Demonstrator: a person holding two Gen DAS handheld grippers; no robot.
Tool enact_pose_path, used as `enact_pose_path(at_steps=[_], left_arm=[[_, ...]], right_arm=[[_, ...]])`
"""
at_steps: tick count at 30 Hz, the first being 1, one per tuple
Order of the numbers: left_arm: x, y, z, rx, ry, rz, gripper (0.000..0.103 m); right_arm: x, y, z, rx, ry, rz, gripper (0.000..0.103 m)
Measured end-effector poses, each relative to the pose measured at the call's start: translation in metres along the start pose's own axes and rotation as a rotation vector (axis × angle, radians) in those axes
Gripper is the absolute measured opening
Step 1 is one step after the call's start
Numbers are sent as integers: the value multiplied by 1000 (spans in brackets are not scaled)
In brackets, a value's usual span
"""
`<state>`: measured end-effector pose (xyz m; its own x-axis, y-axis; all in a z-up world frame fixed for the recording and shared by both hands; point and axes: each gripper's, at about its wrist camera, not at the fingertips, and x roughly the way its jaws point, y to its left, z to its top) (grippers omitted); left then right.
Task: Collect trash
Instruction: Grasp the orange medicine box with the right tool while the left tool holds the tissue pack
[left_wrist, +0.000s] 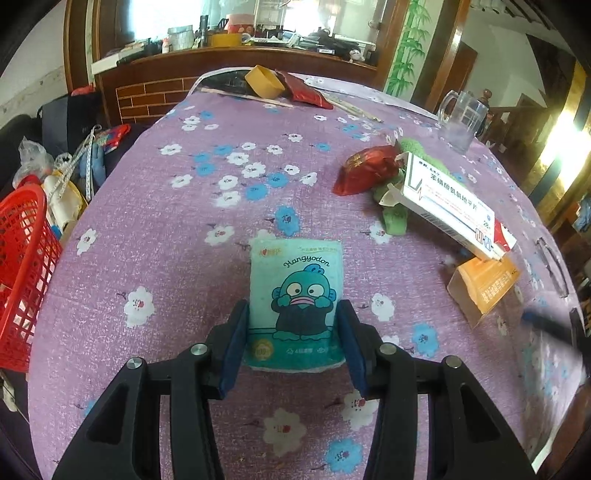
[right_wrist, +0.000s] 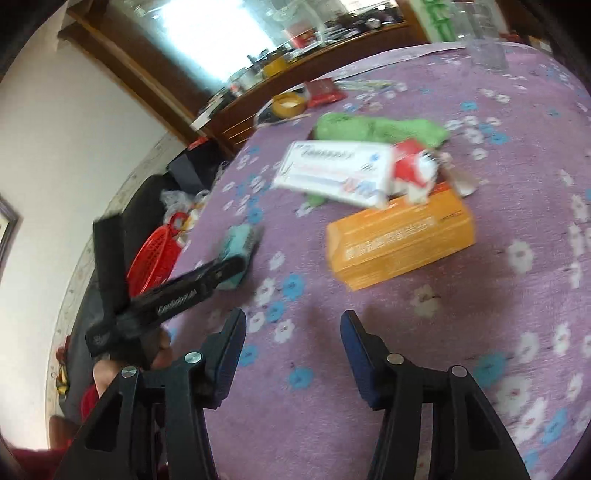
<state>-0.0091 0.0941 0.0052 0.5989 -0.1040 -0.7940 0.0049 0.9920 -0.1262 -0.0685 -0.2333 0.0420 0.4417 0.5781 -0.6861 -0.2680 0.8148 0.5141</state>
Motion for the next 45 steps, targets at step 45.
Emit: enact_pose_path(at_steps=[45], left_arm=[[-1, 3, -1, -6, -5, -22, 47]], right_arm=[[60, 63, 5, -443, 165, -137, 65]])
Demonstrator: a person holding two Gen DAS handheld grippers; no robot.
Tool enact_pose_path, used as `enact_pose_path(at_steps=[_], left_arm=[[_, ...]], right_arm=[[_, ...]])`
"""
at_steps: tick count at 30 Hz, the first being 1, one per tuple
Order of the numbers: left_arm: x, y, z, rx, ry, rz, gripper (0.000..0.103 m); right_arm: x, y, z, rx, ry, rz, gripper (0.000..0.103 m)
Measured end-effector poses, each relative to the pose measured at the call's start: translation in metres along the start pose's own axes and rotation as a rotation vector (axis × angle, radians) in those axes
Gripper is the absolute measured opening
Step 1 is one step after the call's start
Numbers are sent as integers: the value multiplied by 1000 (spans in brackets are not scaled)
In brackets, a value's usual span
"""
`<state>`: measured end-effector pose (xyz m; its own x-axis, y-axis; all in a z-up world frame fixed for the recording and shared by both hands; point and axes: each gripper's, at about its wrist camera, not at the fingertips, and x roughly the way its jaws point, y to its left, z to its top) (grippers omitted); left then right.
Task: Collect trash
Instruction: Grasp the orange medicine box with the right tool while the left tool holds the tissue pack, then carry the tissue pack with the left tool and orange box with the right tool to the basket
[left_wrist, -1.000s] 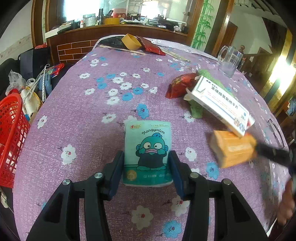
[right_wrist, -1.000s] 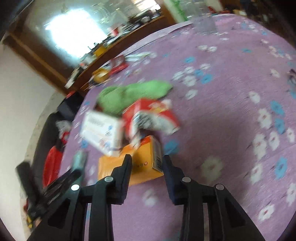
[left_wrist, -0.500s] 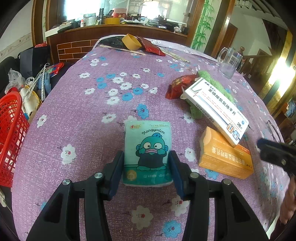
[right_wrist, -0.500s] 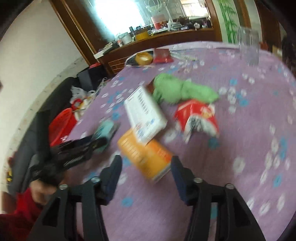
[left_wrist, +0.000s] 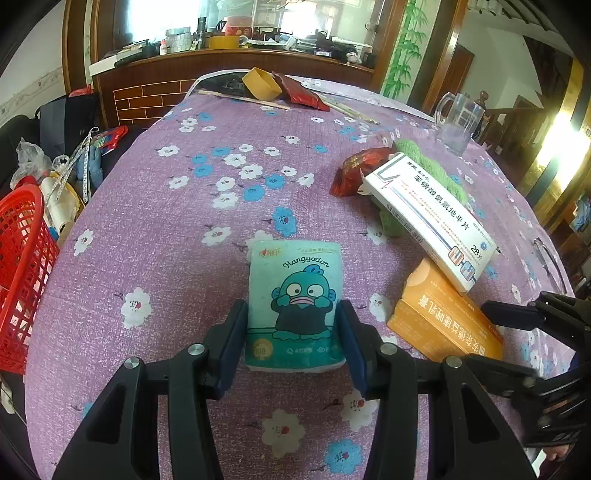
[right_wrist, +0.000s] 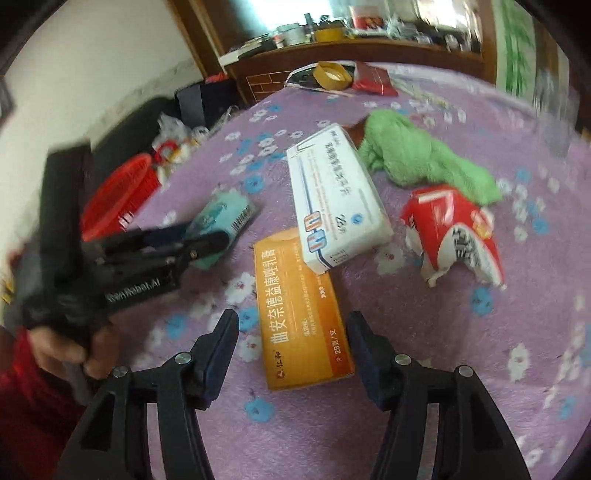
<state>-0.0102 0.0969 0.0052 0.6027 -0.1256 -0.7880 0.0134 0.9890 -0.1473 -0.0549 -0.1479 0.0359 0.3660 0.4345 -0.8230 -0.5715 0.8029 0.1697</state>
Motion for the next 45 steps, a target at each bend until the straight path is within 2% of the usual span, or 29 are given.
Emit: enact_pose_path(at_steps=[5, 7, 11, 18, 24, 45], left_arm=[[0, 0, 0, 1, 0, 0, 47], [0, 0, 0, 5, 0, 4, 47], [-3, -1, -3, 16, -2, 4, 46], [-24, -7, -8, 31, -48, -19, 45], [-35, -9, -8, 39, -53, -21, 45], [-62, 31, -13, -24, -83, 10, 45]], right_arm=[[14, 15, 0, -55, 28, -97, 62], [18, 17, -5, -56, 38, -115, 53], [8, 19, -16, -7, -9, -143, 52], [-27, 23, -37, 80, -108, -95, 52], [-41, 33, -35, 77, -143, -79, 52], [-38, 51, -11, 71, -143, -69, 52]])
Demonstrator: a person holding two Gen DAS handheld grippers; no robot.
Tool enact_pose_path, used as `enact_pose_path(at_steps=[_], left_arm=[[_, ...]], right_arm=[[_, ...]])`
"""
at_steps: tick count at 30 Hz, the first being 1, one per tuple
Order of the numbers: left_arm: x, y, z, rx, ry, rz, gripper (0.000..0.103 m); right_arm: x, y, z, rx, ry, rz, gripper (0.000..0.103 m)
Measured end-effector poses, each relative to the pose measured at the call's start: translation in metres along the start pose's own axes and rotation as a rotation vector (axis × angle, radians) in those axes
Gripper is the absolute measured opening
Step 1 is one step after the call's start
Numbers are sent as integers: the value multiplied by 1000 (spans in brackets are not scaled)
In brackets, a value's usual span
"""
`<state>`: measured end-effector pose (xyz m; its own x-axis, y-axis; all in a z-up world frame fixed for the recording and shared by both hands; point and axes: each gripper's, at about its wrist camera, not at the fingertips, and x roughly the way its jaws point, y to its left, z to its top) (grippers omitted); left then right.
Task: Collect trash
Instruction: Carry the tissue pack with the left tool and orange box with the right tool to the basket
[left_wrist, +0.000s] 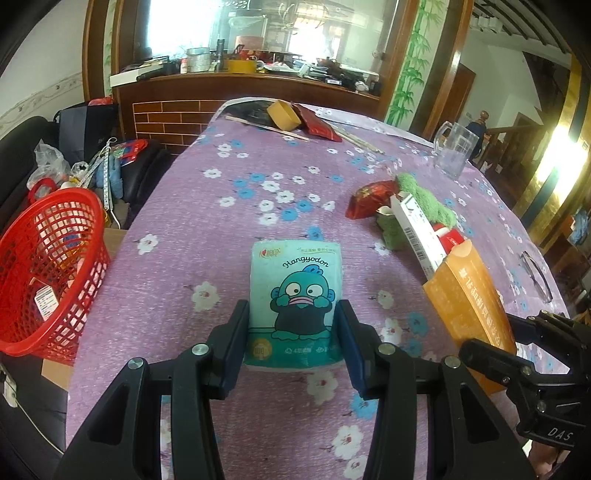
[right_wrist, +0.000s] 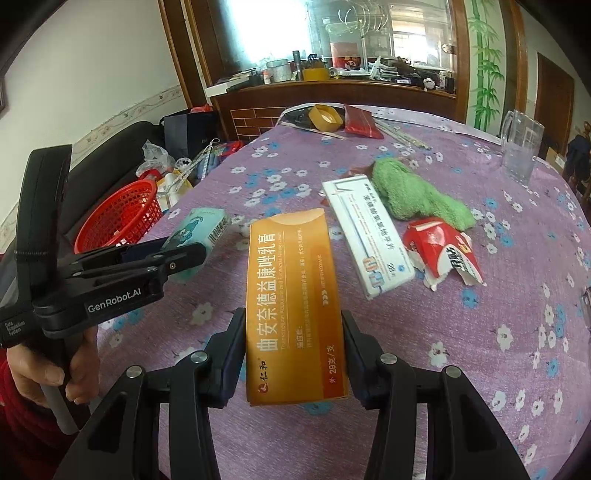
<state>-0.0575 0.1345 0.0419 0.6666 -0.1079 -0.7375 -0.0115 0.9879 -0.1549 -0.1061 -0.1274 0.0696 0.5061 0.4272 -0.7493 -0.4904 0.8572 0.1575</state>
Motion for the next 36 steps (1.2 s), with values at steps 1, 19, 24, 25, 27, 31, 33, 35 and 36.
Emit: enact_pose_path(at_steps=[1, 19, 24, 25, 27, 31, 33, 35, 36], left_arm=[[-1, 2, 0, -4, -1, 1, 45], [-27, 45, 1, -80, -49, 26, 46], [-33, 57, 2, -102, -63, 29, 46], [-36, 61, 2, -108, -68, 30, 46], [-40, 68, 4, -119, -78, 34, 46], [-51, 92, 6, -163, -106, 46, 46], [-56, 104, 8, -184, -116, 54, 46], [-60, 117, 9, -206, -126, 69, 46], [-62, 124, 9, -216, -131, 76, 46]], right_arm=[[1, 1, 1, 0, 1, 1, 52], [18, 36, 22, -37, 17, 30, 53], [23, 51, 30, -60, 19, 39, 53], [24, 54, 32, -65, 21, 41, 53], [27, 60, 35, -72, 24, 45, 53], [32, 71, 42, -83, 29, 57, 53], [35, 77, 46, -86, 33, 66, 53], [37, 84, 50, -90, 37, 76, 53], [39, 88, 53, -92, 38, 82, 53]])
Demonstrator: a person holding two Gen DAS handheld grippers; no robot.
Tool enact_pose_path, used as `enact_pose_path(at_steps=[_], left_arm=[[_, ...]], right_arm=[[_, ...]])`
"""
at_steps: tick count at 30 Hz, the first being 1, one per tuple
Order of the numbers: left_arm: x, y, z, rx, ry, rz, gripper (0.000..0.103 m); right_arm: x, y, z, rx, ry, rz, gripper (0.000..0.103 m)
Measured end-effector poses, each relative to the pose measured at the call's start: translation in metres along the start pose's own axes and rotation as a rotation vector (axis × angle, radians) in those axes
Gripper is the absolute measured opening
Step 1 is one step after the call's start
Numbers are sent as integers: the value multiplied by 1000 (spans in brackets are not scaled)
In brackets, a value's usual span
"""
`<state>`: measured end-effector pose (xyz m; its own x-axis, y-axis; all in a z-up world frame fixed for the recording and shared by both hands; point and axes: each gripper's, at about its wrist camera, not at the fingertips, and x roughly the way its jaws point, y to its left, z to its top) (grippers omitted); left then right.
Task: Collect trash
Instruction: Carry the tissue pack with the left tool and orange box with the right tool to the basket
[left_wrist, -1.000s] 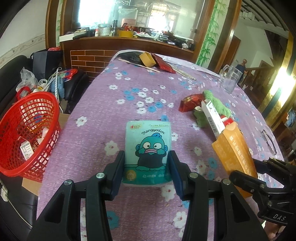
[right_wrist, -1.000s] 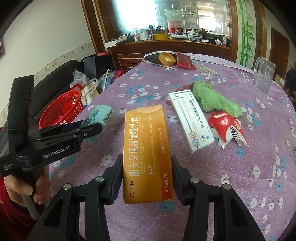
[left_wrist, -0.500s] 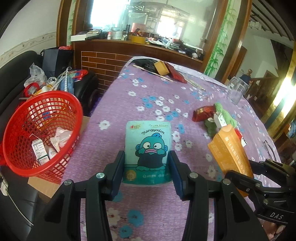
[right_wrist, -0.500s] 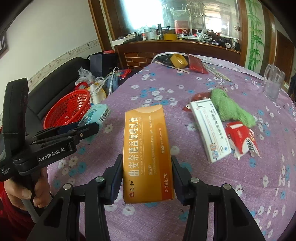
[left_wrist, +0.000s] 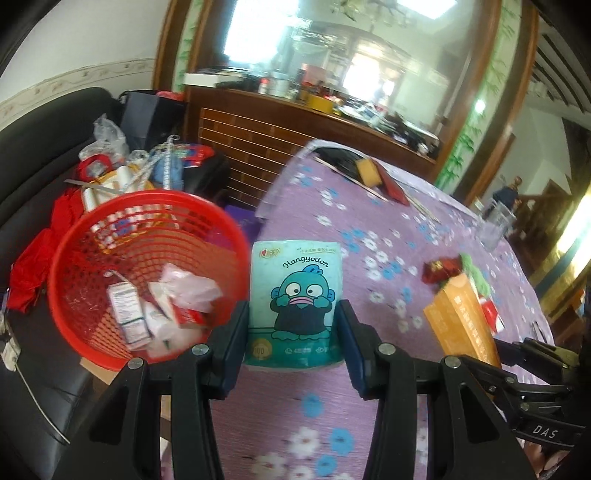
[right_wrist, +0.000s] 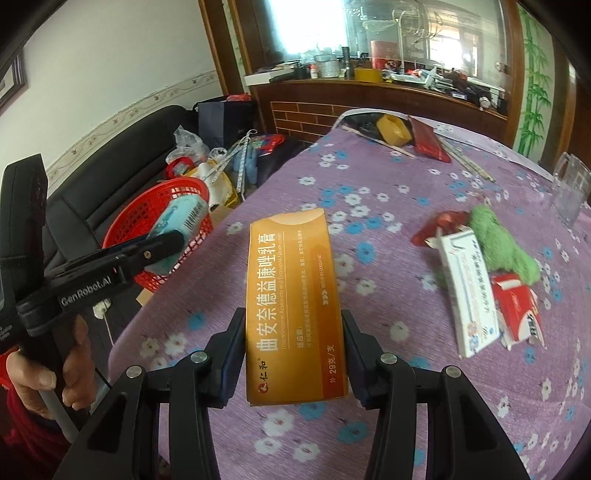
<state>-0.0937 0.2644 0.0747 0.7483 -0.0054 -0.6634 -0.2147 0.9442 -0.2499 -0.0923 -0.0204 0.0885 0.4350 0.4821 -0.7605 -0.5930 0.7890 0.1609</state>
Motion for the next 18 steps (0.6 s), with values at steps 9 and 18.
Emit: enact_pose_path(at_steps=[9, 18], left_arm=[[-13, 57, 13, -91, -41, 66, 46], [-5, 99, 18, -140, -27, 116, 46]], right_arm=[[20, 39, 33, -23, 20, 78, 53], [53, 81, 72, -42, 54, 175, 53]])
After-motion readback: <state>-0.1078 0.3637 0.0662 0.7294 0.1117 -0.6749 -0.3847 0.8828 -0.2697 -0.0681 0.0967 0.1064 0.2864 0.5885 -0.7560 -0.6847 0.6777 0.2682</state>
